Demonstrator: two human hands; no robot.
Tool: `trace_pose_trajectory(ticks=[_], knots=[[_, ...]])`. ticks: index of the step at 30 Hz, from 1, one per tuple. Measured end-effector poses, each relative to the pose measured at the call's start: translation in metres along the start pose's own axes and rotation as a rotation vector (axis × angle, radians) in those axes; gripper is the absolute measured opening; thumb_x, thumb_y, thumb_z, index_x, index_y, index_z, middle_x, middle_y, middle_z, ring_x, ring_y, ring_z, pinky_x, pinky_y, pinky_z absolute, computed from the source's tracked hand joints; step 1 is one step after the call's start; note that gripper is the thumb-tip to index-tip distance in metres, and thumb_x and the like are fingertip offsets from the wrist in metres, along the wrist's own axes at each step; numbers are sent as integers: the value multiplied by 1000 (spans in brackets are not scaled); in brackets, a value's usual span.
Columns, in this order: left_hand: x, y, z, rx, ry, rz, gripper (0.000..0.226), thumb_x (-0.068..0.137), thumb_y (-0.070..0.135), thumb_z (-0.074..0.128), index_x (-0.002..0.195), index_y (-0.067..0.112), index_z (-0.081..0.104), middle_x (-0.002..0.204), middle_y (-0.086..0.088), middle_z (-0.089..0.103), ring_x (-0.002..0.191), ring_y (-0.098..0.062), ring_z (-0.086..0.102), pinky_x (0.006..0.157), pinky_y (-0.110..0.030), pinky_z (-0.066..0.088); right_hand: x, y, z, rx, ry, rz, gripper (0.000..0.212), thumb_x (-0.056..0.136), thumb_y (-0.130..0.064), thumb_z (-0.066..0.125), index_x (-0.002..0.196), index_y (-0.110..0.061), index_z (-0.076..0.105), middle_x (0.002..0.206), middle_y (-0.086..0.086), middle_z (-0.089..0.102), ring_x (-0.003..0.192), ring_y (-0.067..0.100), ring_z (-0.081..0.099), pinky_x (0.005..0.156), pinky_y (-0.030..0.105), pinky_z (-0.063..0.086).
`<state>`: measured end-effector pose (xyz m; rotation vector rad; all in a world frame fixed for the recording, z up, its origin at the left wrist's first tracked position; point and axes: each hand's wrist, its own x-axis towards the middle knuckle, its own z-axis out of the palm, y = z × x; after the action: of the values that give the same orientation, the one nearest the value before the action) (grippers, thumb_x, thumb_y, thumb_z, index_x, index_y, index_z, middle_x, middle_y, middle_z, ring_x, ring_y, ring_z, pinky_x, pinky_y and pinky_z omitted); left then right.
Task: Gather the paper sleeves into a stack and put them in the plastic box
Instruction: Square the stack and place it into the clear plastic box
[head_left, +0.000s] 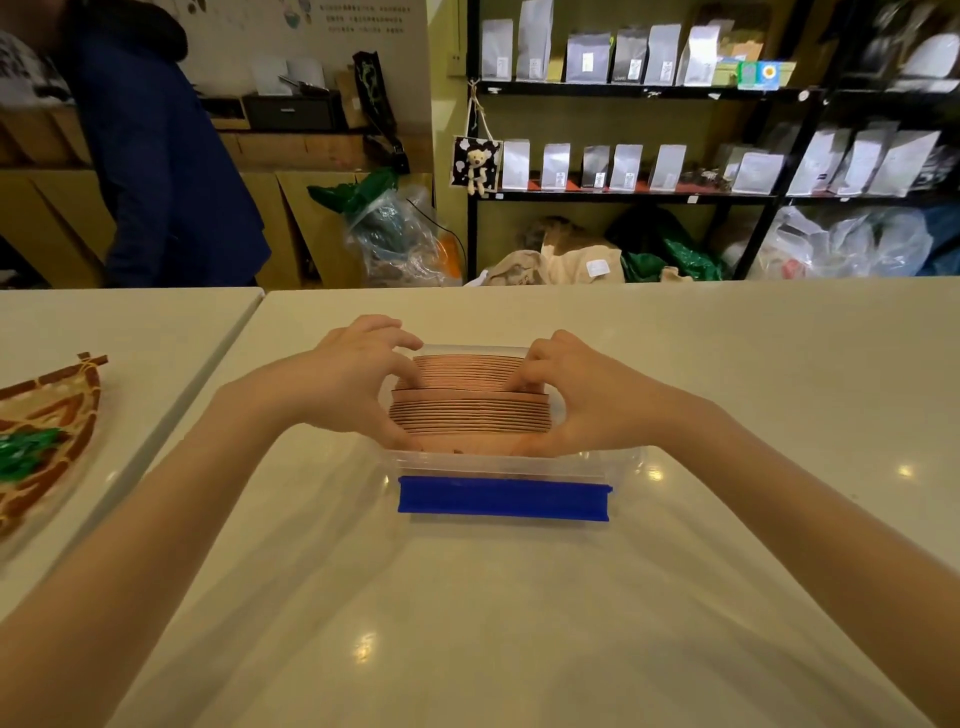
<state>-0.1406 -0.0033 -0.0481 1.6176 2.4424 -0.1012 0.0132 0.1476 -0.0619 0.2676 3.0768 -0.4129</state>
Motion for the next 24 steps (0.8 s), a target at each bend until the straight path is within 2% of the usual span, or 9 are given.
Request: trace_pose_trajectory(ticks=[3, 7, 15, 19, 24], knots=[[-6, -4, -4, -91, 24, -6, 59, 63, 48, 70, 117, 34, 52, 147, 7, 27, 137, -16, 8, 113, -44, 12, -2, 1, -1, 70, 4, 3, 59, 70, -51, 63, 121, -27, 47, 117, -1, 50, 104, 12, 37, 91, 29, 38], [-11, -6, -6, -97, 70, -1, 55, 65, 44, 71, 116, 34, 53, 145, 7, 30, 137, -16, 11, 113, -43, 12, -3, 4, -2, 172, 54, 8, 50, 72, -49, 62, 116, -28, 53, 115, -2, 52, 102, 10, 37, 88, 26, 33], [-9, -2, 3, -66, 91, -11, 57, 67, 43, 70, 119, 31, 51, 144, 6, 34, 135, -17, 16, 112, -42, 16, -1, 1, 3, 91, 68, 13, 51, 72, -49, 63, 117, -26, 54, 117, -2, 53, 103, 11, 39, 91, 32, 39], [-9, 3, 5, -50, 113, -10, 56, 68, 41, 70, 119, 27, 51, 140, 3, 39, 132, -18, 23, 110, -39, 21, -2, 1, 4, -2, 64, 10, 55, 73, -54, 58, 121, -28, 51, 120, -1, 51, 107, 13, 37, 92, 33, 38], [-13, 9, 8, -46, 135, -11, 55, 70, 41, 68, 118, 22, 50, 134, 0, 45, 126, -18, 31, 107, -35, 28, -5, 1, 11, 25, 71, 30, 55, 73, -54, 57, 122, -30, 48, 124, 0, 49, 110, 13, 37, 96, 32, 35]])
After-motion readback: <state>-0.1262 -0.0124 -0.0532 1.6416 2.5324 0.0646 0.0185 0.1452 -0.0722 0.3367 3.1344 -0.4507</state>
